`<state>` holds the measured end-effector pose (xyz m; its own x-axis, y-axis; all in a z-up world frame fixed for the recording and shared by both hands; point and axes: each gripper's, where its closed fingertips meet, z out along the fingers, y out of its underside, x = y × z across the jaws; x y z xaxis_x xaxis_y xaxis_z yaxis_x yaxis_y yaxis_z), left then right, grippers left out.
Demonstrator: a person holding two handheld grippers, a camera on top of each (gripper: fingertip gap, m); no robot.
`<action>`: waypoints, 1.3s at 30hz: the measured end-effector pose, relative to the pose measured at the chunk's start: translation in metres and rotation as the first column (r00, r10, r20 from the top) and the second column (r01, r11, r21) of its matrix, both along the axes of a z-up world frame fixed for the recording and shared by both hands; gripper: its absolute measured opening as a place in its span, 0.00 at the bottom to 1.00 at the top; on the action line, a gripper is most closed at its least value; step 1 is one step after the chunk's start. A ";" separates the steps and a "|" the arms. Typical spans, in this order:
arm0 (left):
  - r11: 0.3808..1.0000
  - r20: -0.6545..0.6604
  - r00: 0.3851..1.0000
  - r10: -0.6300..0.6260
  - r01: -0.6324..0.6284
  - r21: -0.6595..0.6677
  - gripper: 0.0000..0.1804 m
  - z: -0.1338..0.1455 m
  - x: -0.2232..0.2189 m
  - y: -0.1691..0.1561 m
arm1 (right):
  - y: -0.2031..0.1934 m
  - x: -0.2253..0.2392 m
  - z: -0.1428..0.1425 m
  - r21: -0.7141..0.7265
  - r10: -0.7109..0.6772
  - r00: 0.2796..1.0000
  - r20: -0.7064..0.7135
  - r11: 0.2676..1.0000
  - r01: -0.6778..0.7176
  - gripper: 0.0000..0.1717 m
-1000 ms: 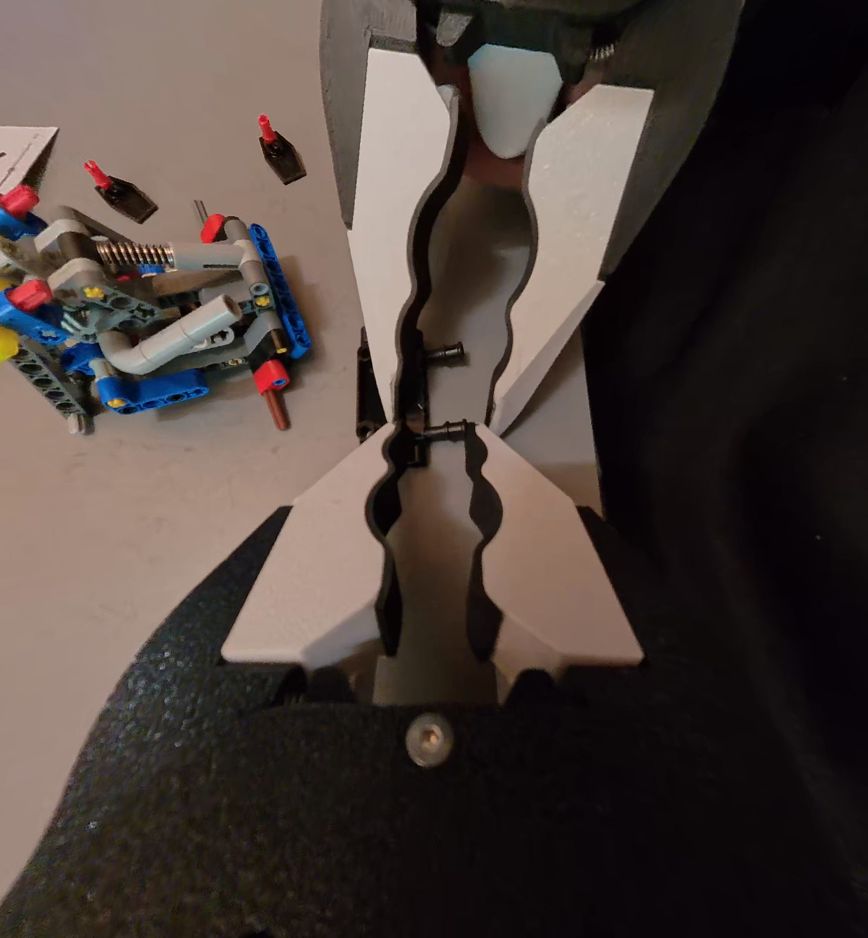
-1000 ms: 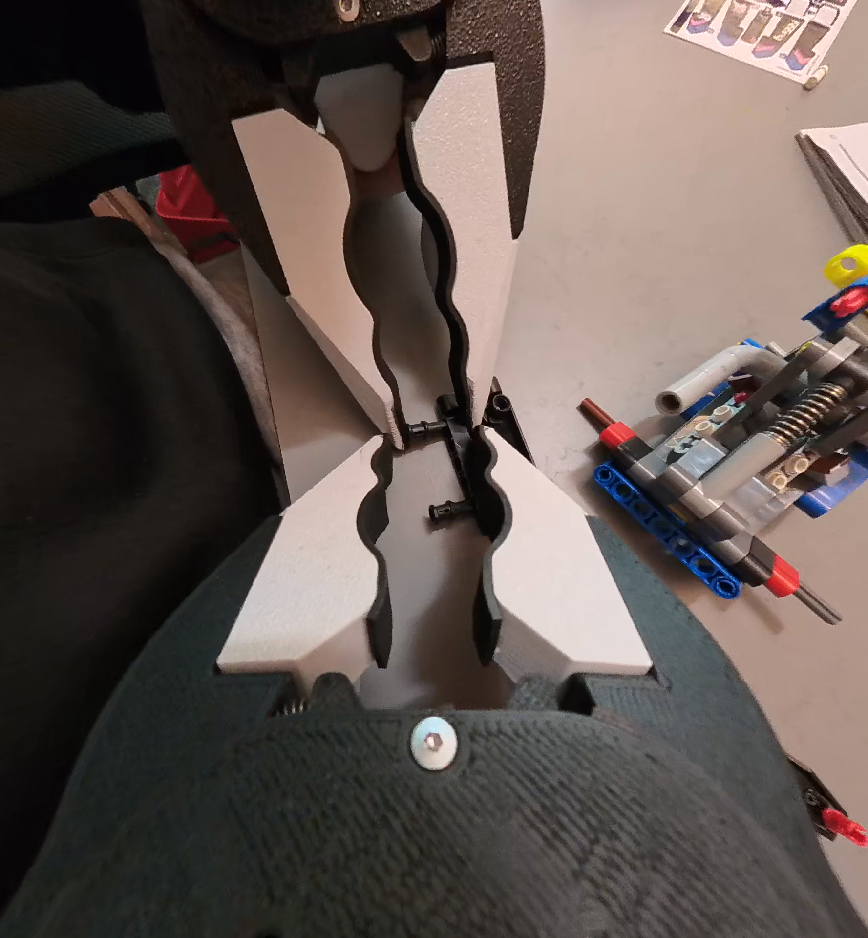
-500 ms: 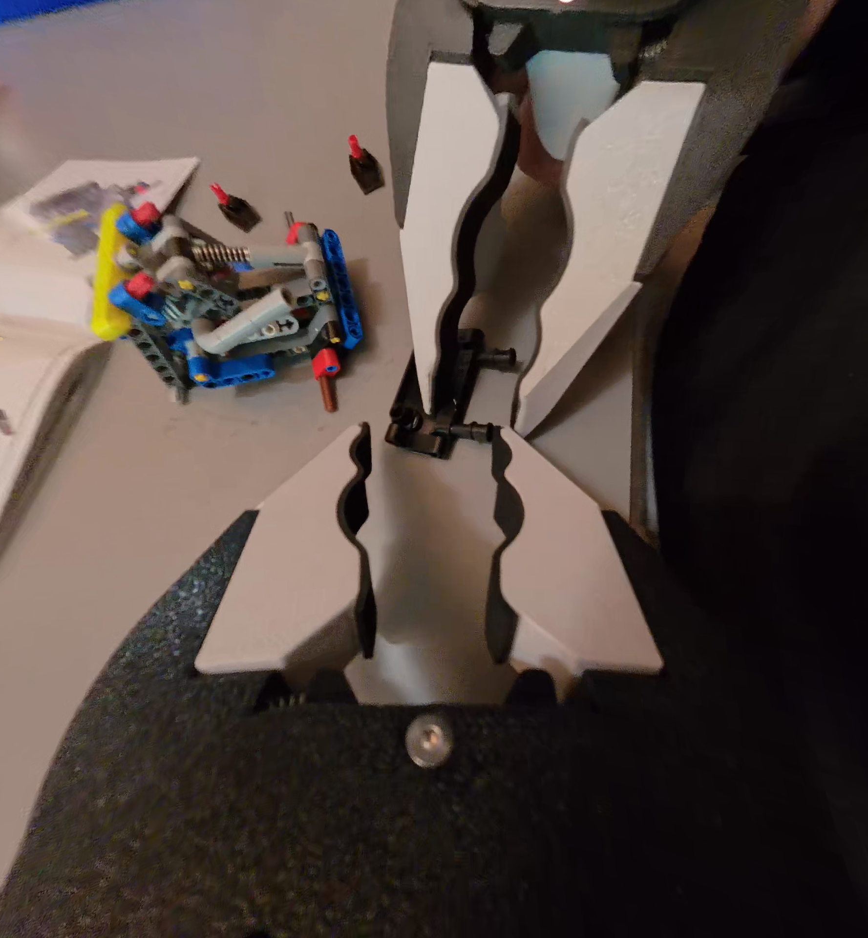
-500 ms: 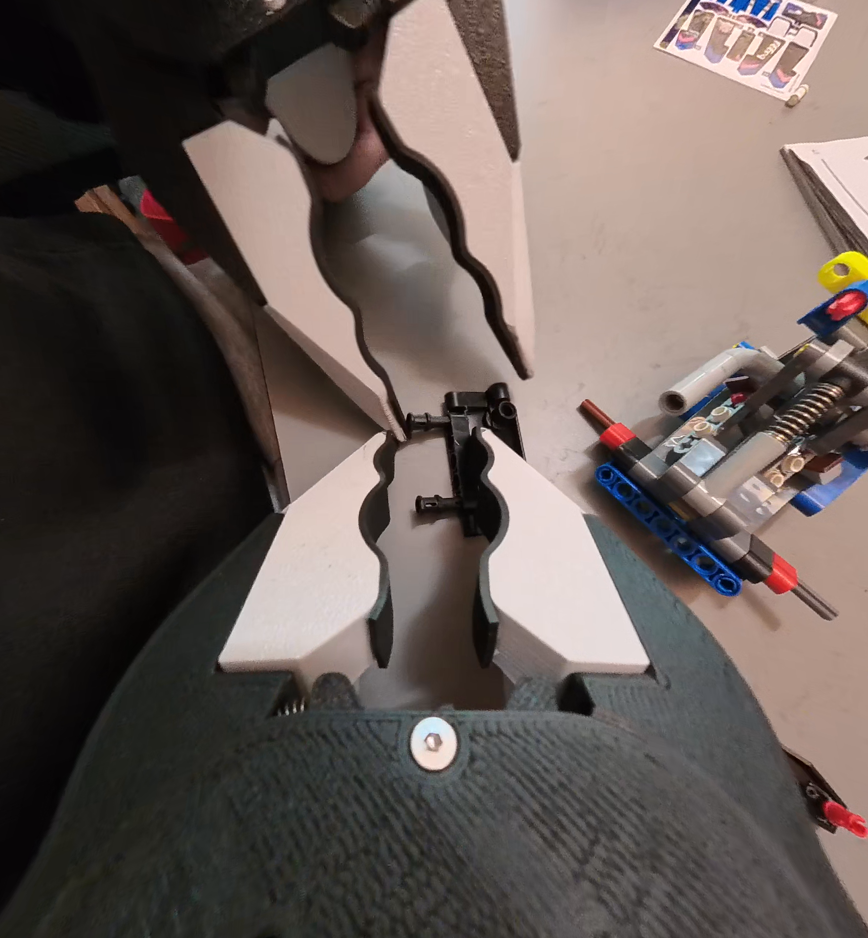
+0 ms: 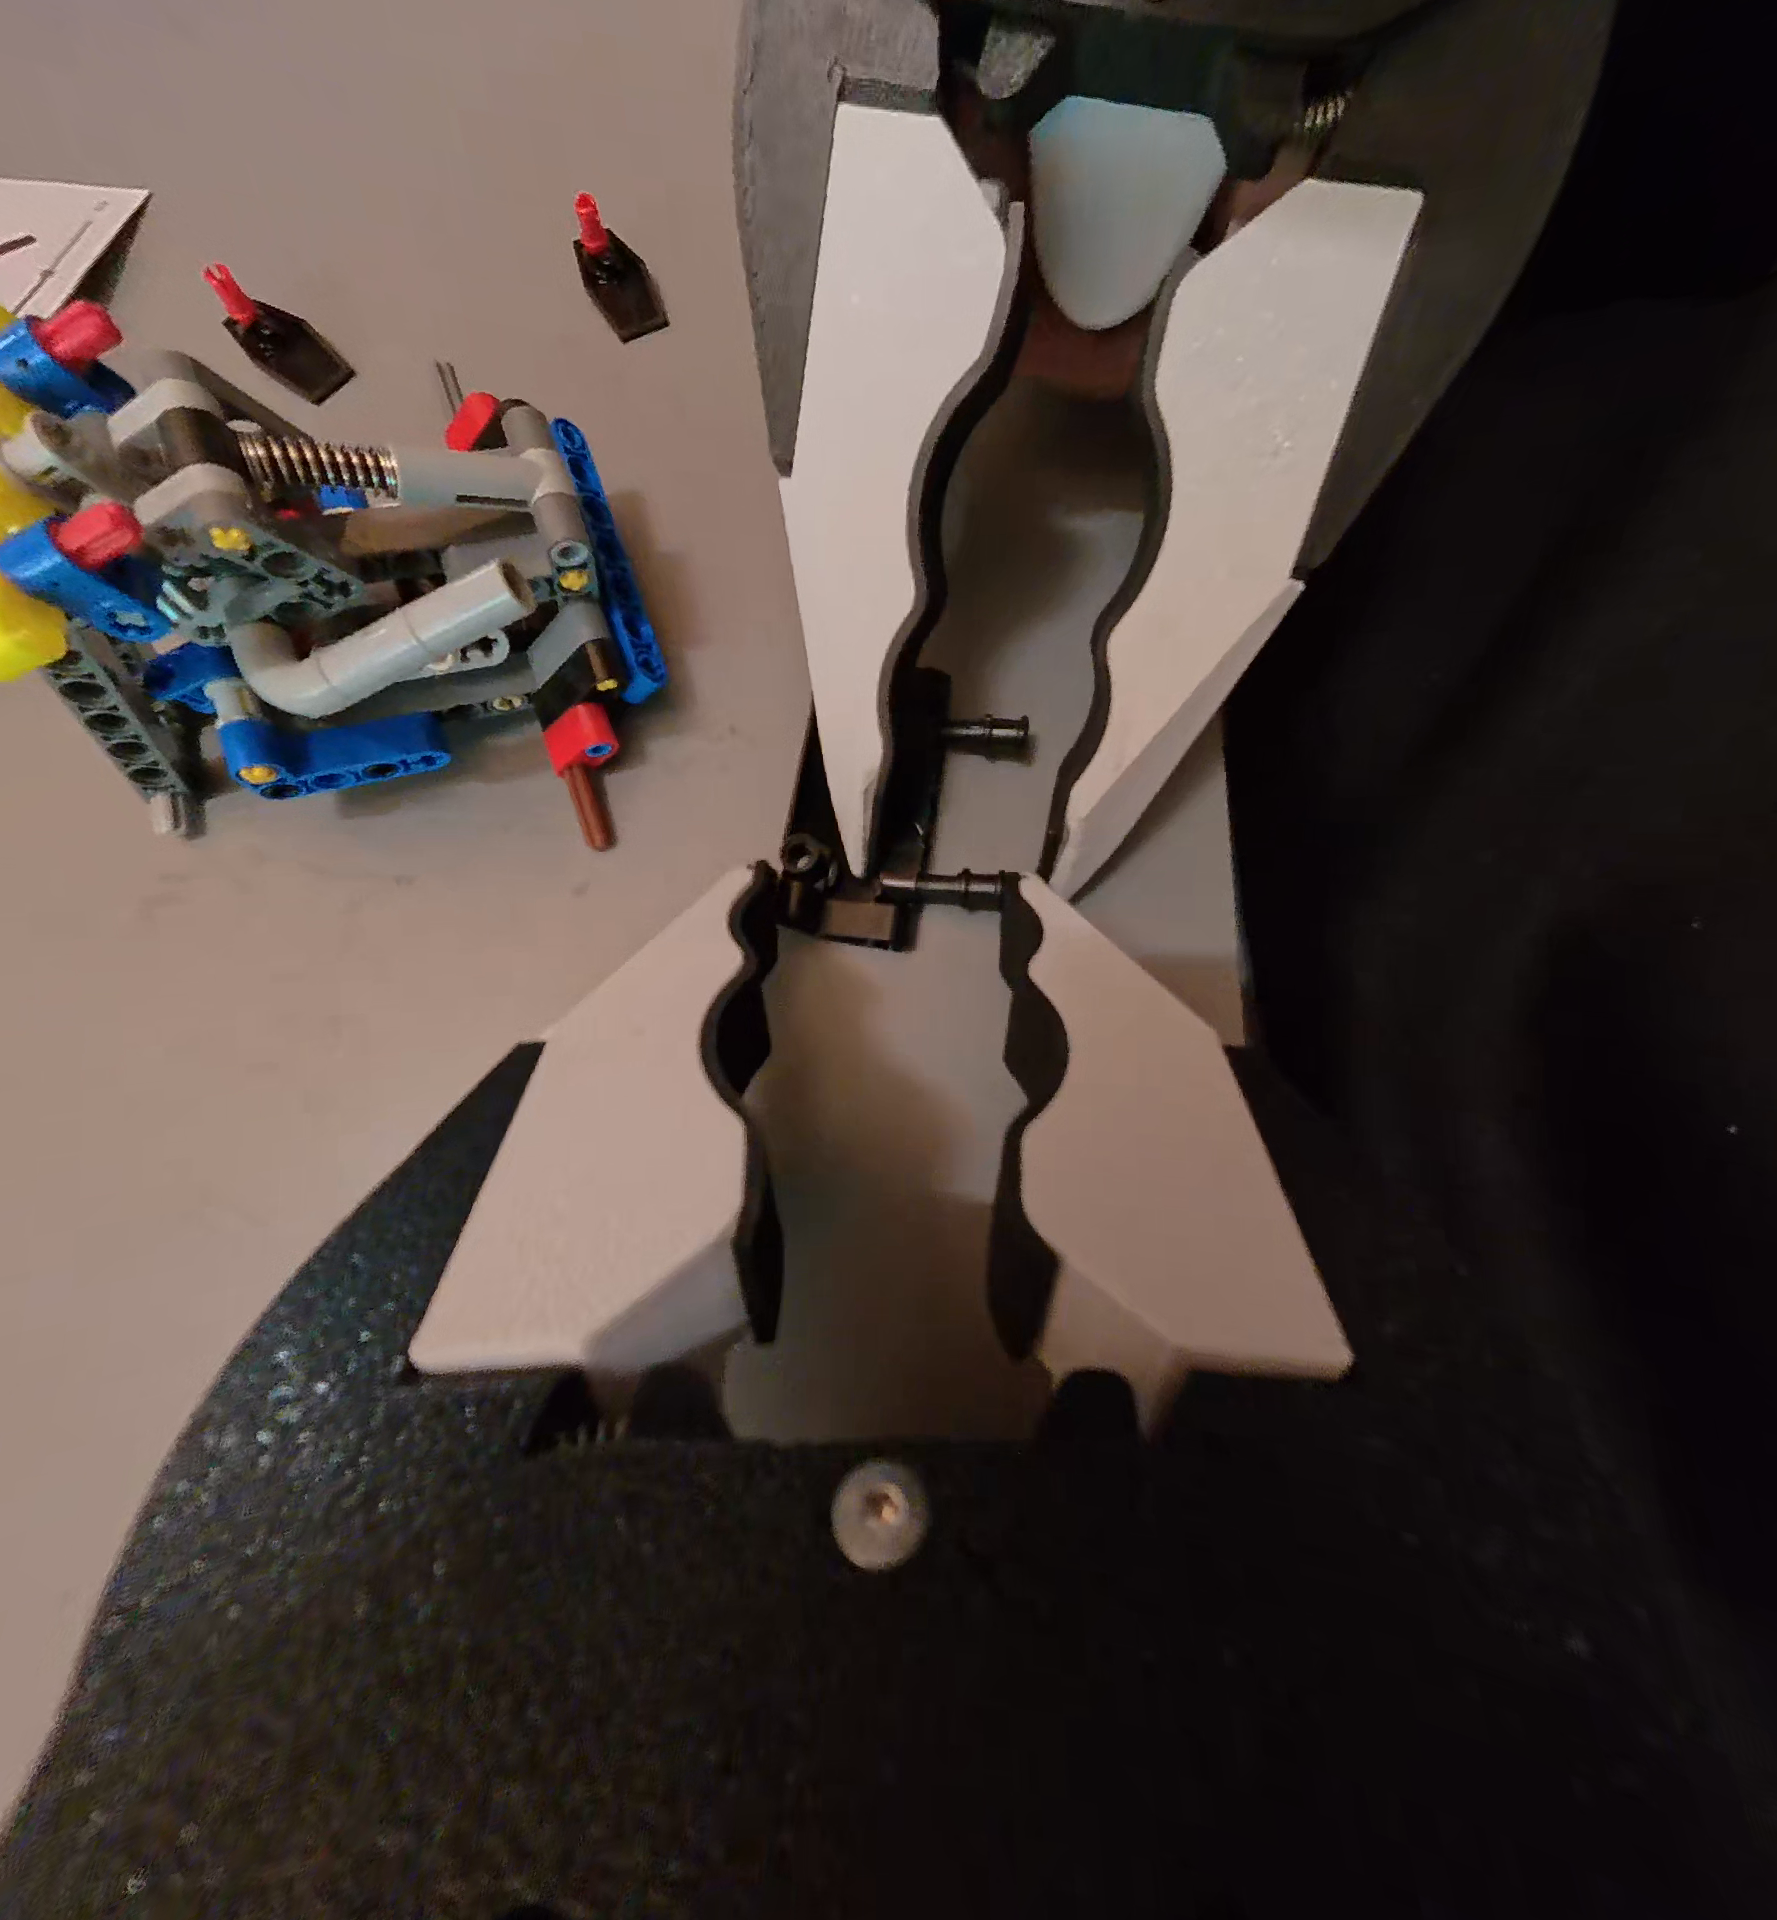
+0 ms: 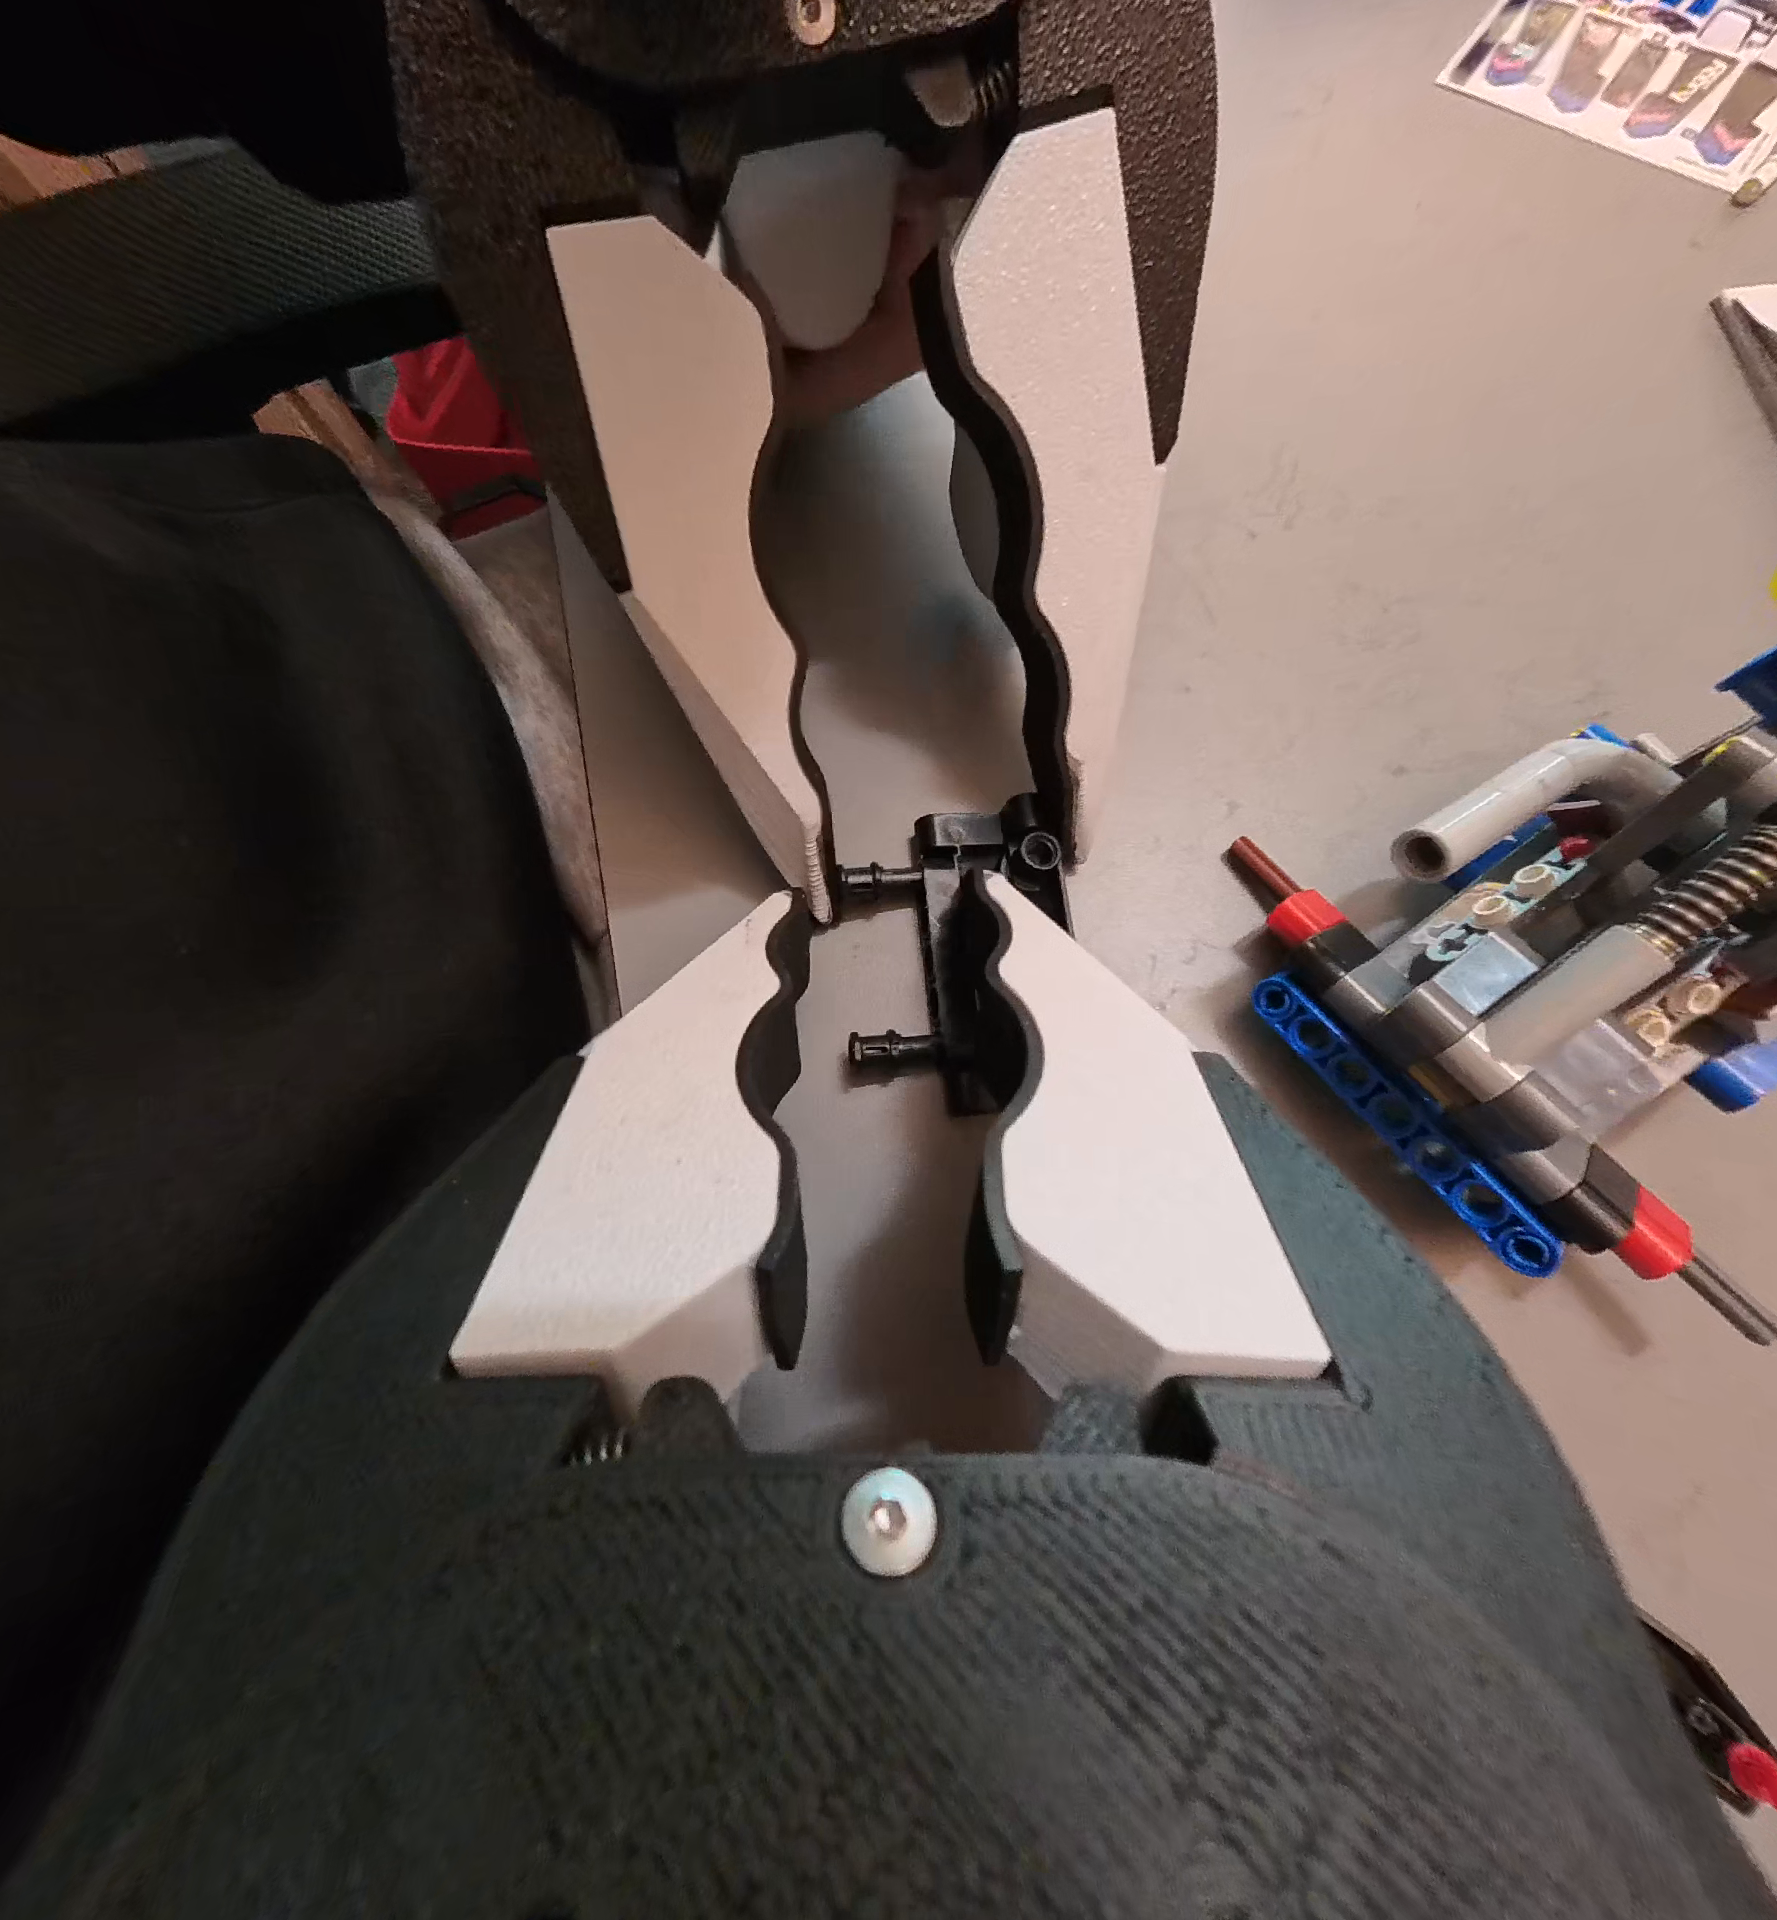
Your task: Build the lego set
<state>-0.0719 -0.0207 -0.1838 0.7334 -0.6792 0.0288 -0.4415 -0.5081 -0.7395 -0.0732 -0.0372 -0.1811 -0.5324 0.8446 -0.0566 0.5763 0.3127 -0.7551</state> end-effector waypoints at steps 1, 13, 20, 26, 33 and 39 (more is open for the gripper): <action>1.000 0.003 1.000 0.004 -0.004 -0.003 0.22 0.000 0.000 0.000 | 0.000 0.000 0.000 -0.009 0.001 1.000 0.006 1.000 -0.001 0.16; 1.000 0.019 1.000 0.017 -0.016 -0.021 0.21 0.000 0.000 0.000 | -0.001 0.000 0.000 -0.032 0.004 1.000 0.021 0.999 -0.003 0.16; 1.000 0.013 1.000 0.018 -0.018 -0.013 0.22 0.000 -0.001 0.001 | -0.001 -0.002 0.000 -0.039 -0.004 1.000 0.023 0.999 0.005 0.16; 1.000 0.003 1.000 0.029 -0.029 0.005 0.22 0.000 -0.003 0.002 | 0.005 -0.001 0.001 0.020 -0.130 0.991 -0.017 0.991 0.130 0.17; 0.999 0.061 0.998 0.034 -0.032 -0.035 0.22 0.001 0.001 -0.002 | 0.001 0.002 0.003 -0.126 -0.145 0.988 0.047 0.981 0.150 0.17; 0.995 0.156 0.988 0.013 0.003 -0.097 0.22 0.004 0.005 -0.008 | -0.005 0.005 0.004 -0.130 -0.115 0.993 0.040 0.984 0.119 0.17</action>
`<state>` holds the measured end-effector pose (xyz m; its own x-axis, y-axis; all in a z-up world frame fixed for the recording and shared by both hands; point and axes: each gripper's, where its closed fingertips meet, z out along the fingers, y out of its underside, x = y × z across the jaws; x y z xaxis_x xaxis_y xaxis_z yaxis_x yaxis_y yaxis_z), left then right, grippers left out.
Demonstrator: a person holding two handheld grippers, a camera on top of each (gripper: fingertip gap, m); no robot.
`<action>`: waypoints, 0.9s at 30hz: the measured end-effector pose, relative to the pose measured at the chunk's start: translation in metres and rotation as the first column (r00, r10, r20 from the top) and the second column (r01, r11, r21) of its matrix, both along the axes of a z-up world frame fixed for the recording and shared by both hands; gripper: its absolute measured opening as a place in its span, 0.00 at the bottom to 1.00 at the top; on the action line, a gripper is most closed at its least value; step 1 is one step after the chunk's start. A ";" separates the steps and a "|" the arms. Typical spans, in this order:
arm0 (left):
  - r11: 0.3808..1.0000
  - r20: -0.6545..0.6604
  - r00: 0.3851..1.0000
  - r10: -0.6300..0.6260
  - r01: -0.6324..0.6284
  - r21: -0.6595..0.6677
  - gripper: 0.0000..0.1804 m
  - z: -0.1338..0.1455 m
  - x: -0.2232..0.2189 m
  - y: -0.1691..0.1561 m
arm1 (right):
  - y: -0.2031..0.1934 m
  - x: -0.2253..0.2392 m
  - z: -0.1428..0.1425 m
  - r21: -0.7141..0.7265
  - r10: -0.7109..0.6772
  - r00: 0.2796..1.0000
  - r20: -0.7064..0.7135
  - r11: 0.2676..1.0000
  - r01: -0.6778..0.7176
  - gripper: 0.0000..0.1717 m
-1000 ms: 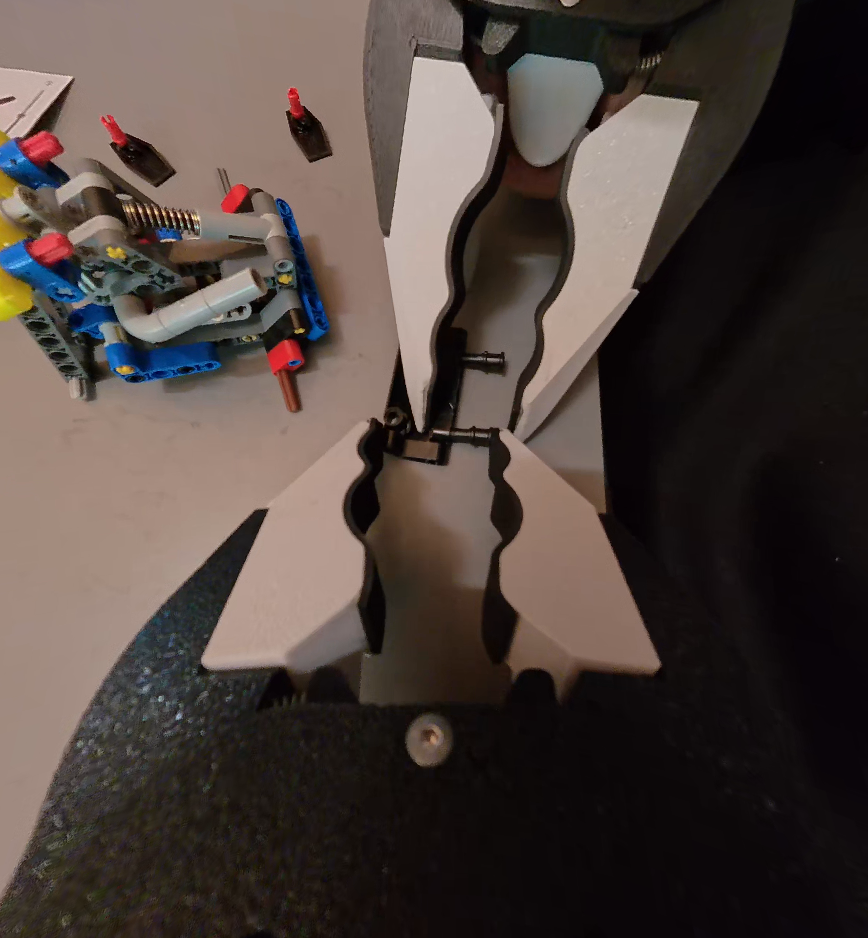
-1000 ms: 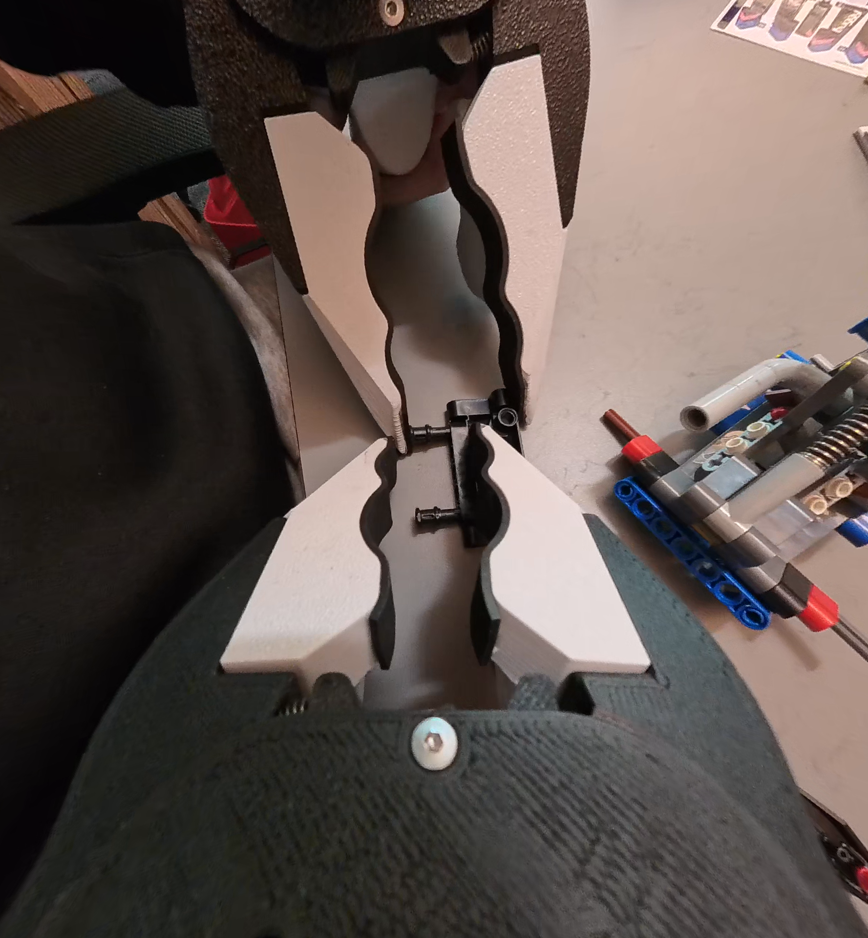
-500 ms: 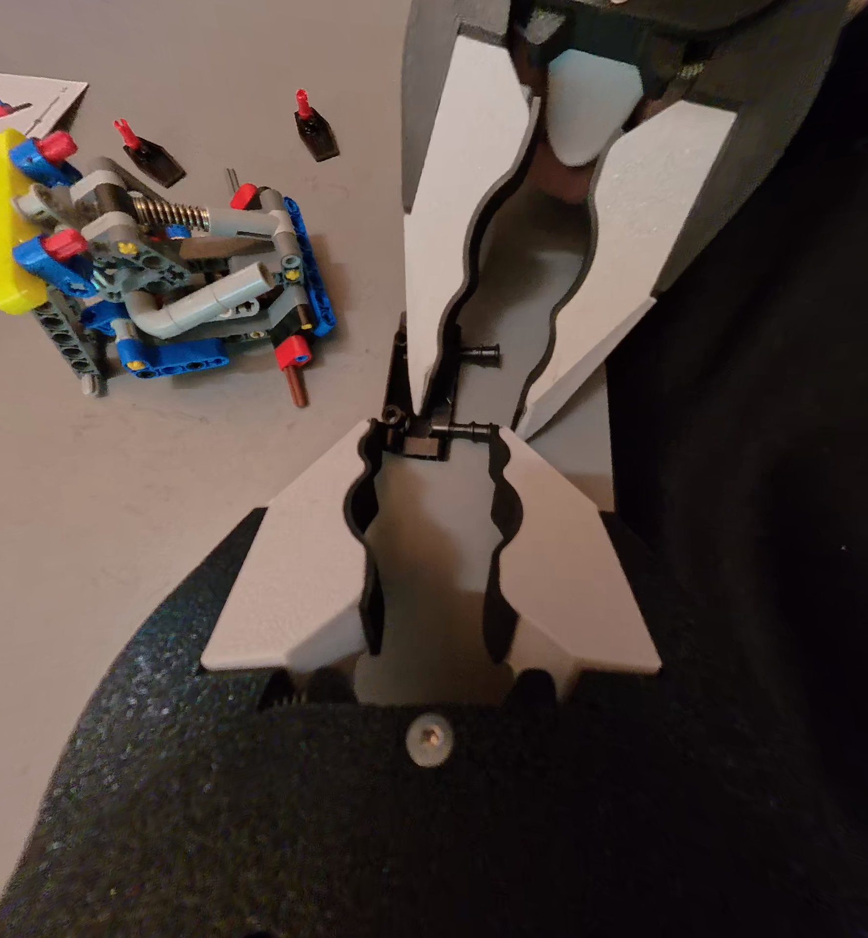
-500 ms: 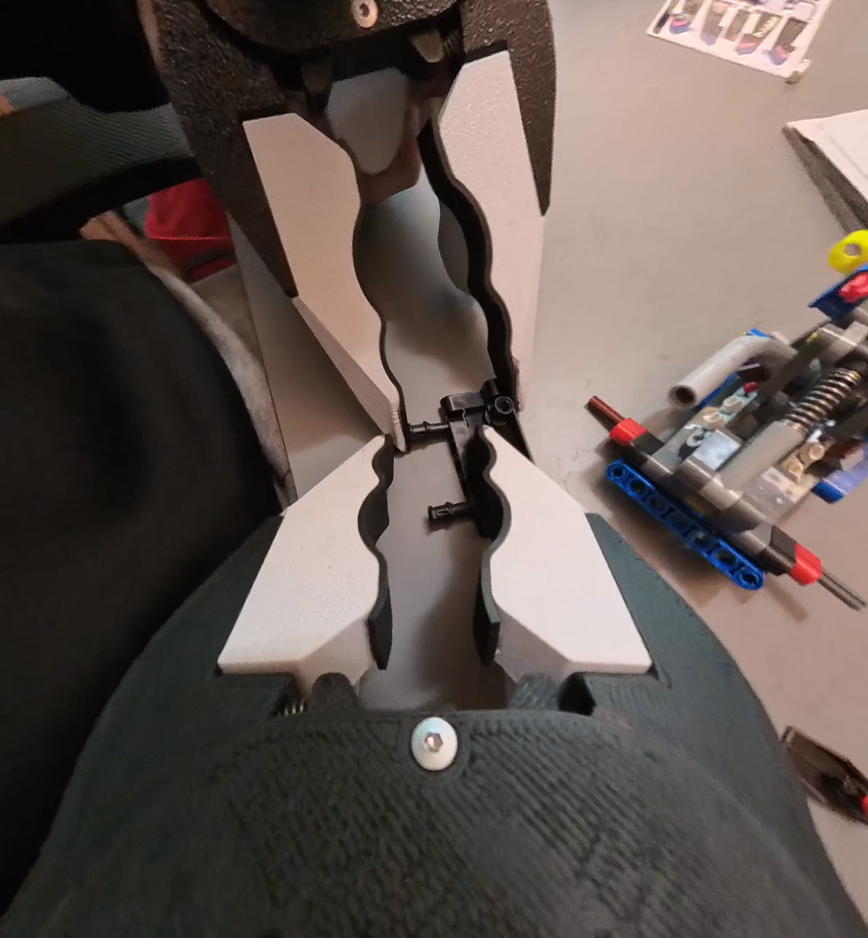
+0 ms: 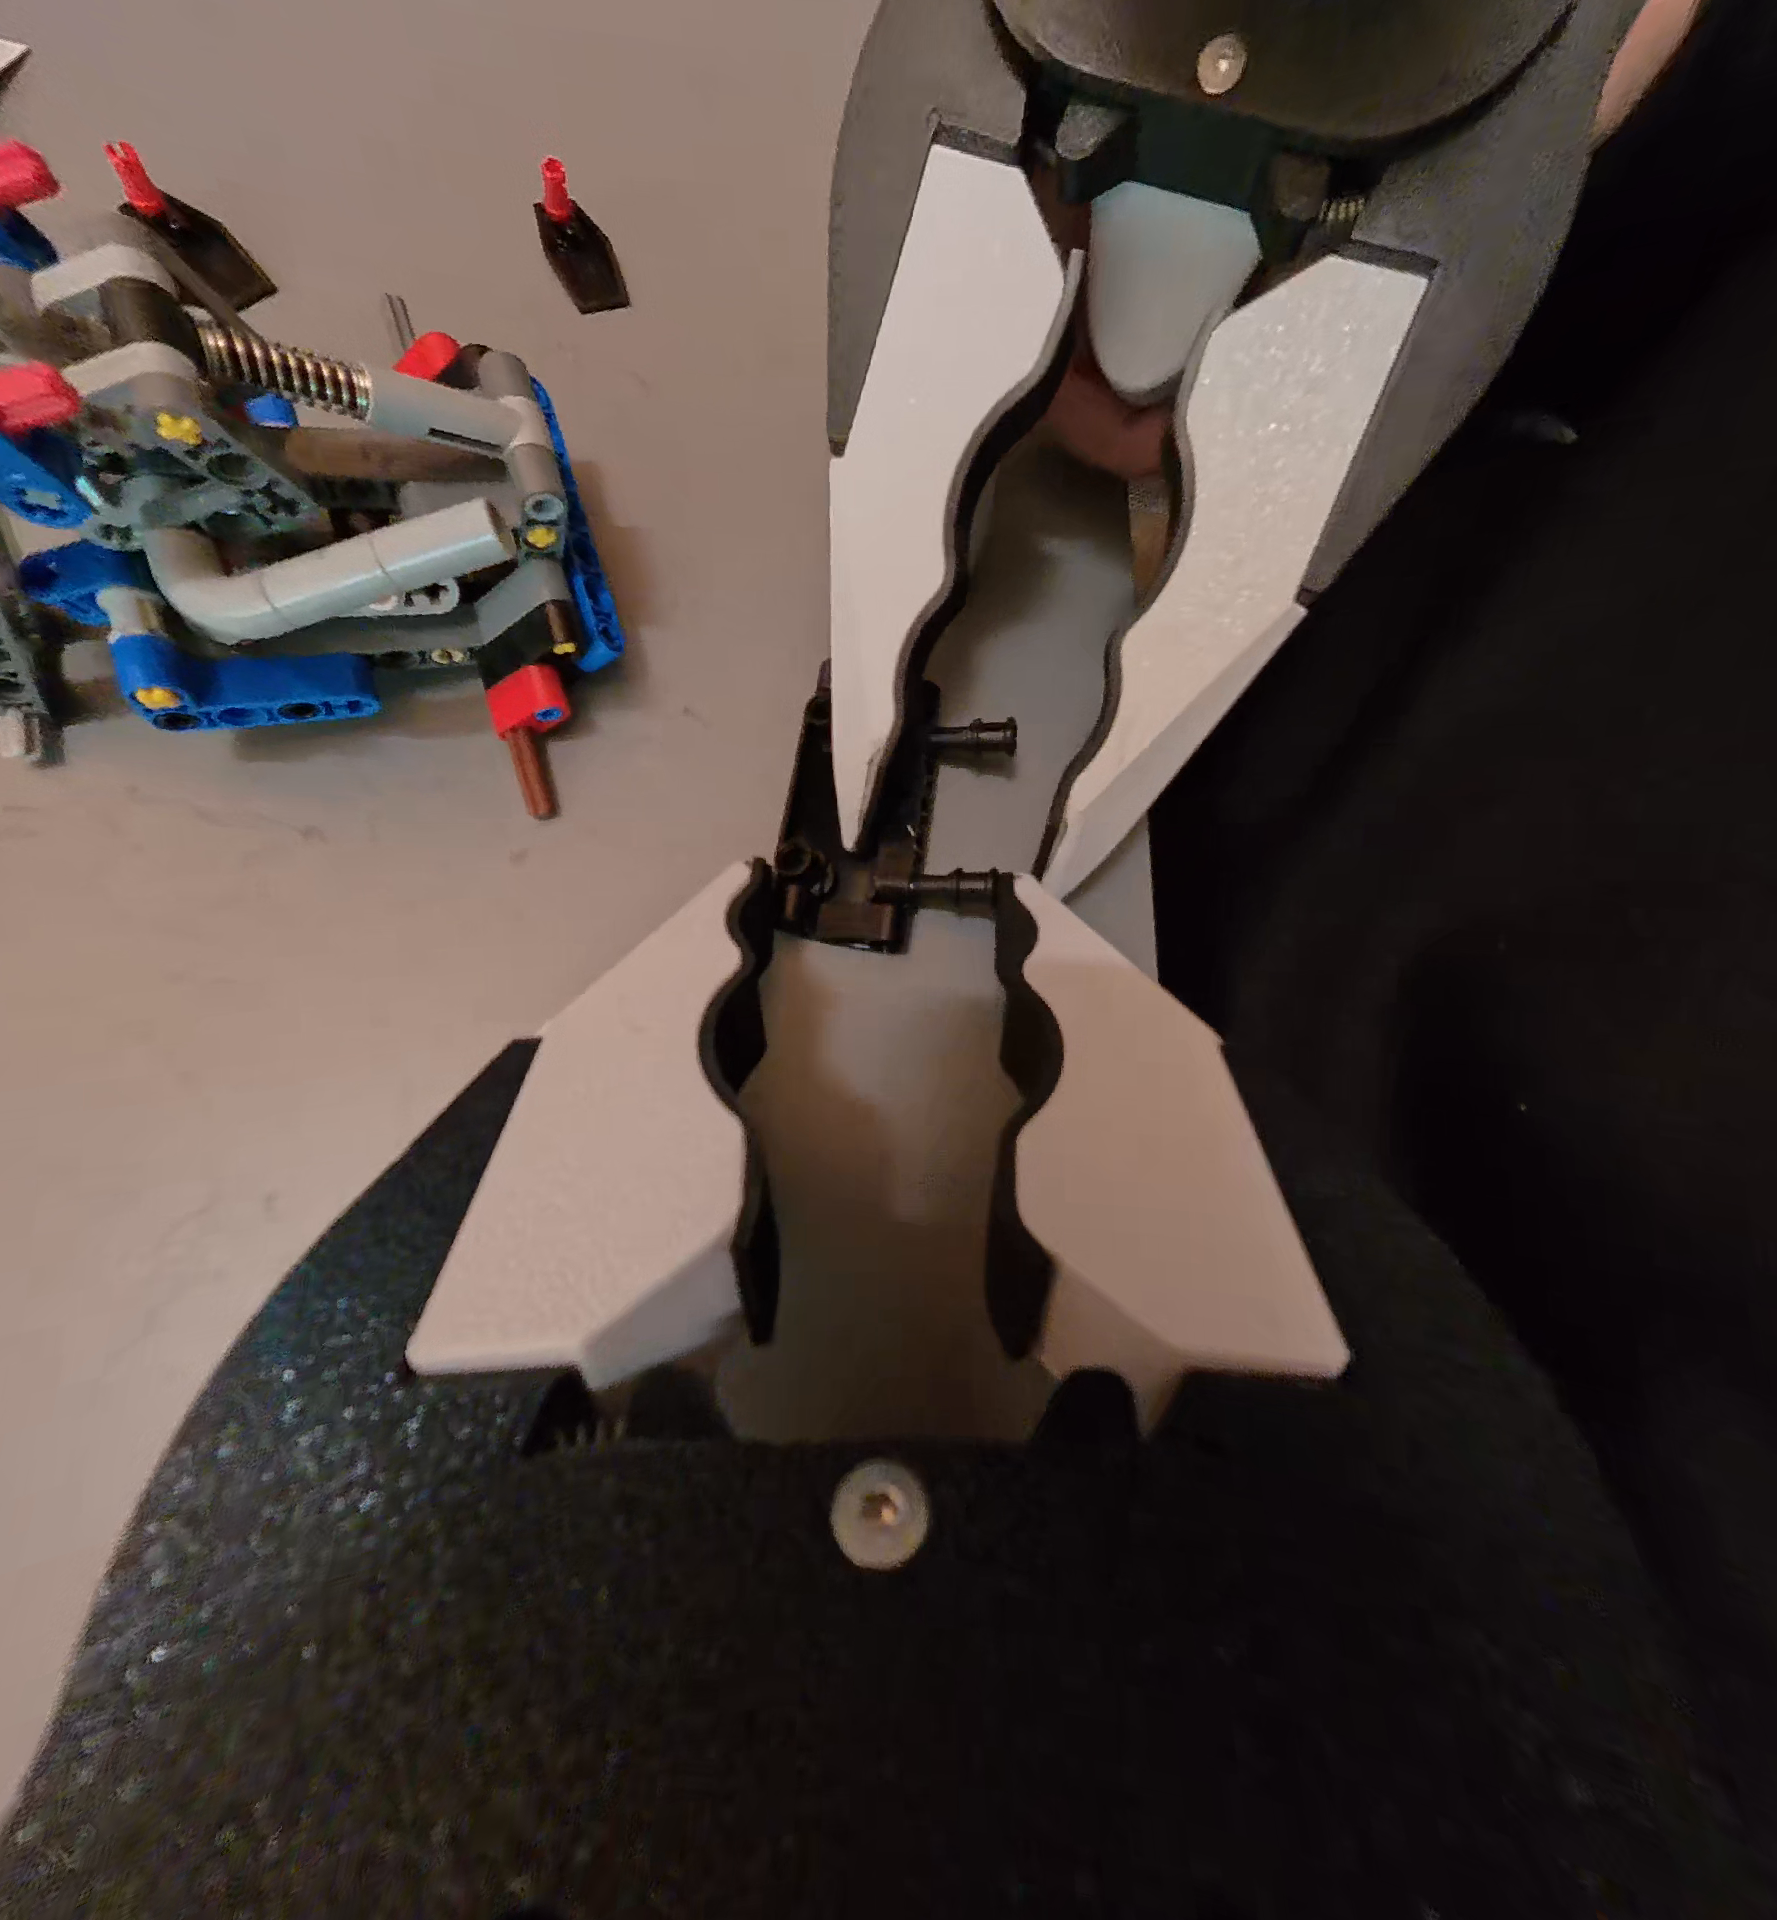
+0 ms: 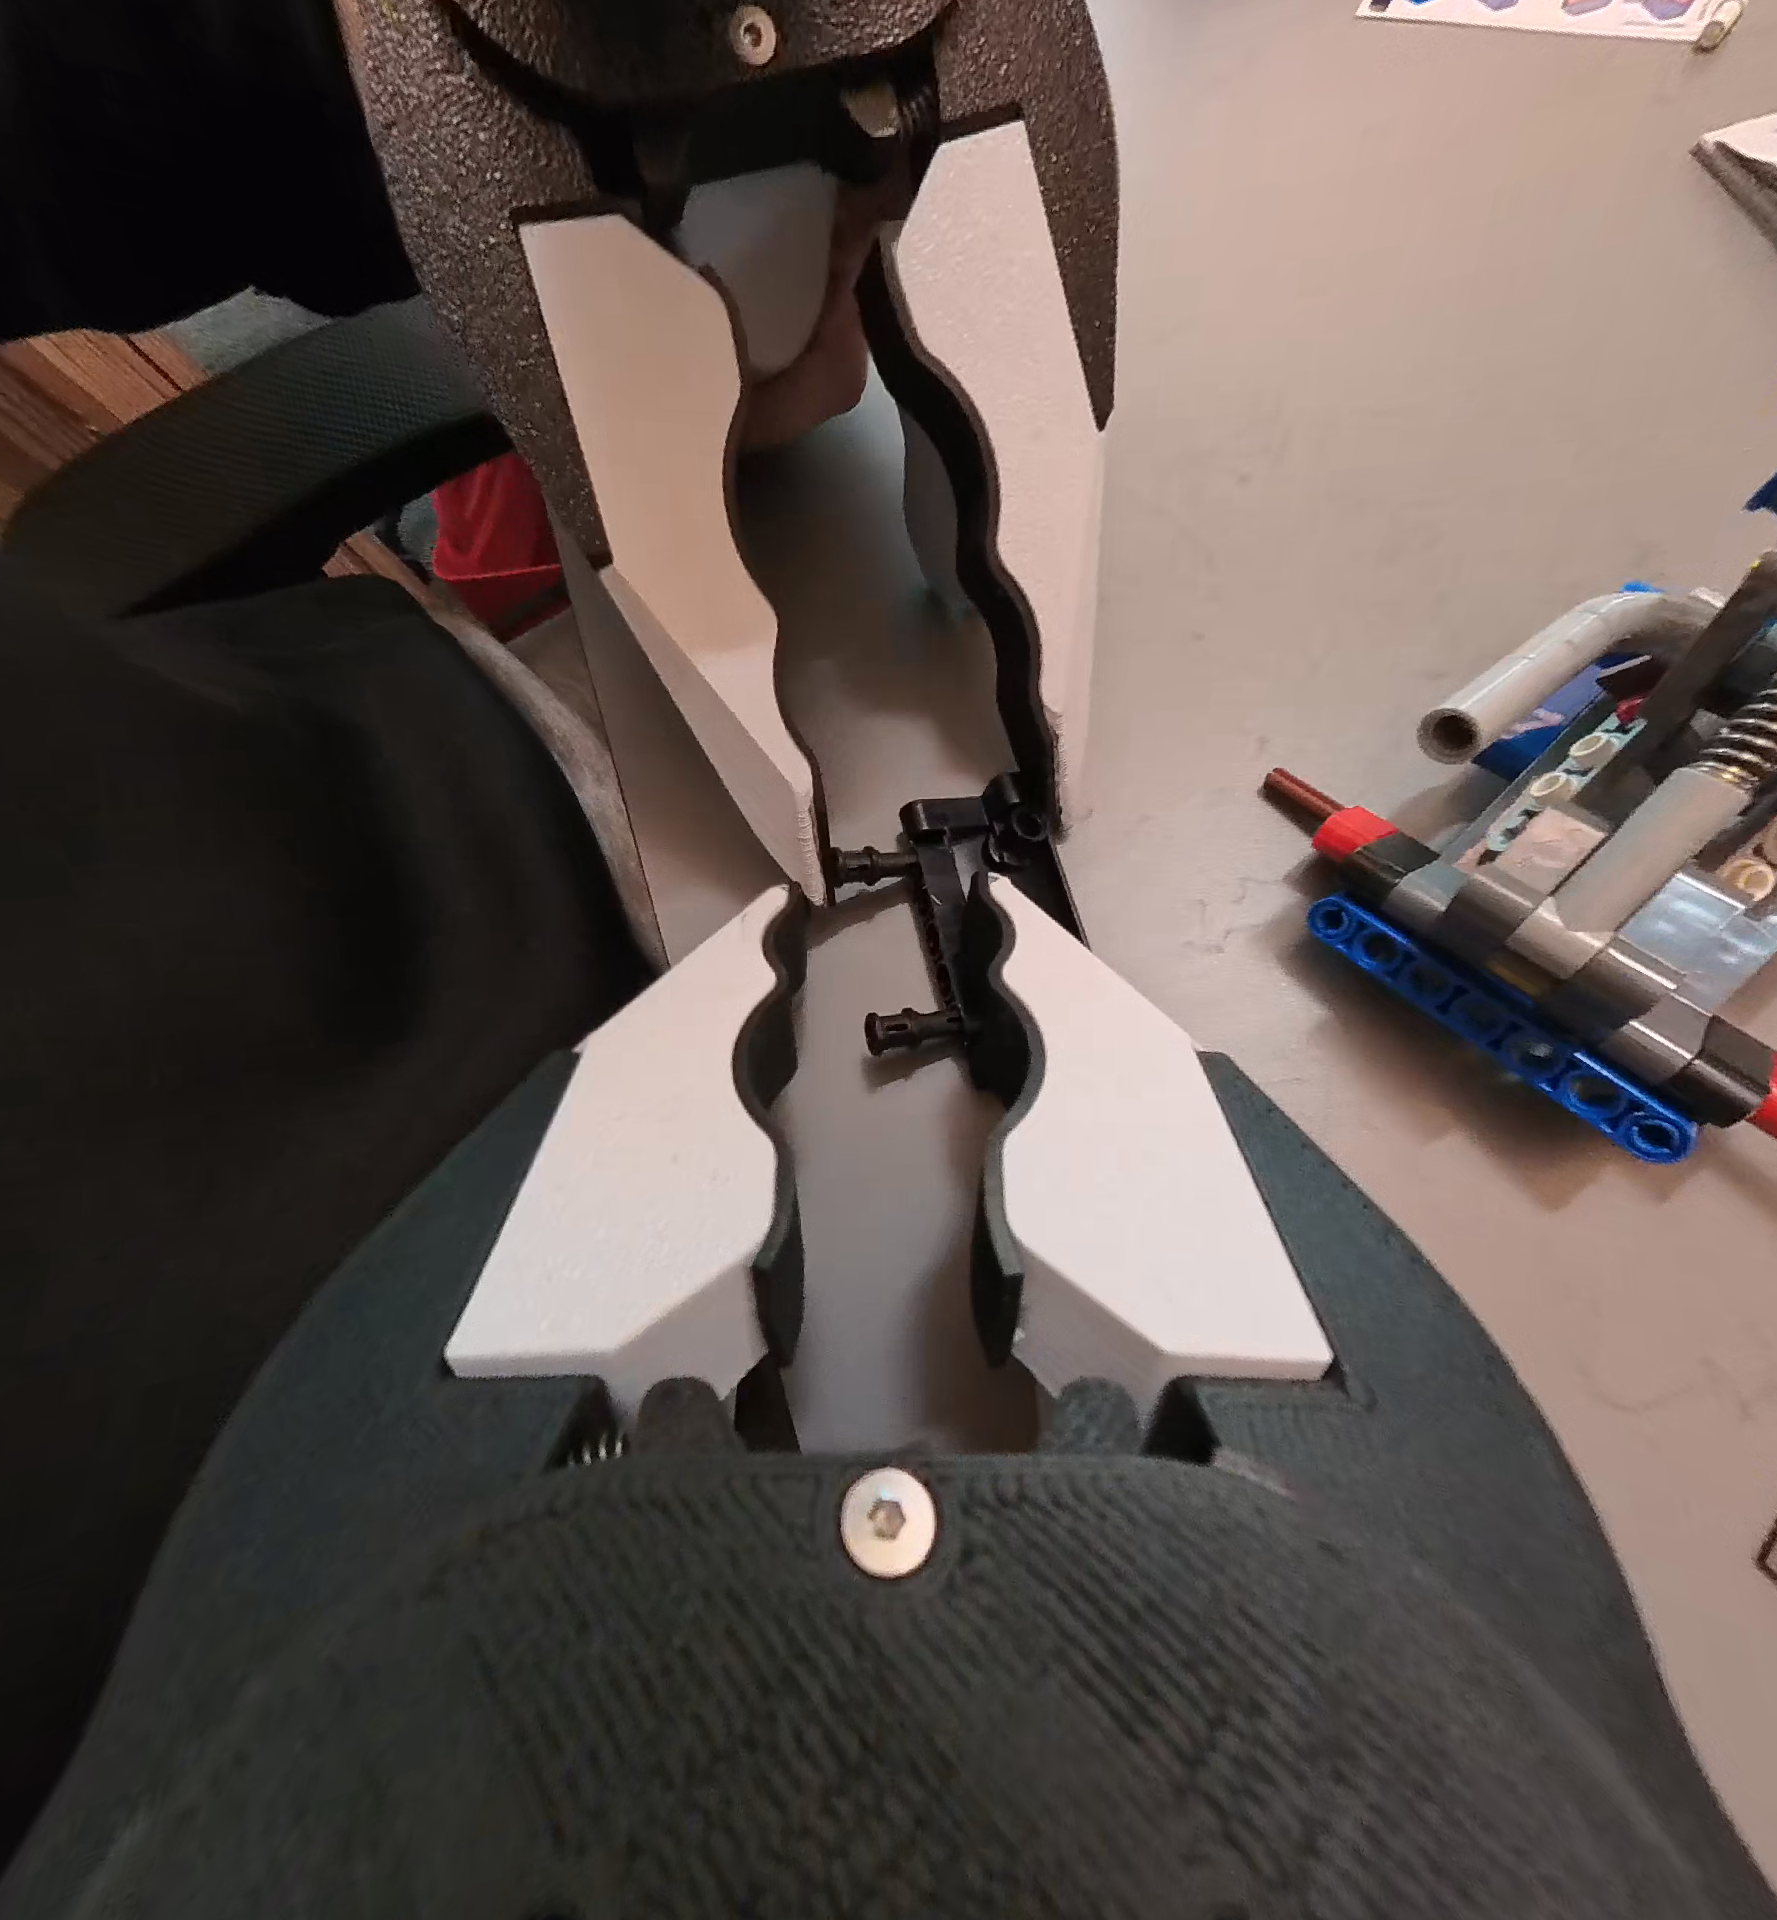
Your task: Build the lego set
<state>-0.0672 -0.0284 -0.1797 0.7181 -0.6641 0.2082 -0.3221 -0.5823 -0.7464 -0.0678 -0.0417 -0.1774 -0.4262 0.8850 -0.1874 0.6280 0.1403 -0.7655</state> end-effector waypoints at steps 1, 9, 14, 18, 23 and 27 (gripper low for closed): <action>1.000 0.007 1.000 -0.004 0.004 -0.004 0.22 0.000 0.000 -0.001 | 0.000 0.000 0.000 0.007 0.002 1.000 -0.003 1.000 -0.002 0.17; 0.999 0.050 0.998 -0.032 0.033 -0.027 0.23 0.003 0.004 -0.006 | -0.003 0.005 -0.001 0.064 0.065 0.998 -0.009 0.996 -0.064 0.14; 0.999 0.073 0.997 -0.004 0.007 -0.043 0.20 0.003 0.001 -0.007 | 0.001 0.007 -0.001 0.113 0.103 0.994 -0.029 0.989 -0.099 0.17; 1.000 0.009 1.000 -0.008 0.008 -0.006 0.21 0.001 0.003 -0.007 | 0.004 0.006 -0.003 0.183 0.118 0.992 -0.047 0.977 -0.108 0.15; 1.000 -0.024 1.000 0.020 -0.020 0.015 0.23 0.000 0.005 -0.006 | 0.006 0.010 -0.001 0.267 0.132 0.990 -0.048 0.957 -0.115 0.21; 0.998 -0.088 0.995 0.046 -0.042 0.056 0.23 -0.002 0.002 -0.004 | 0.004 0.015 0.009 0.269 0.150 0.985 -0.085 0.955 -0.122 0.20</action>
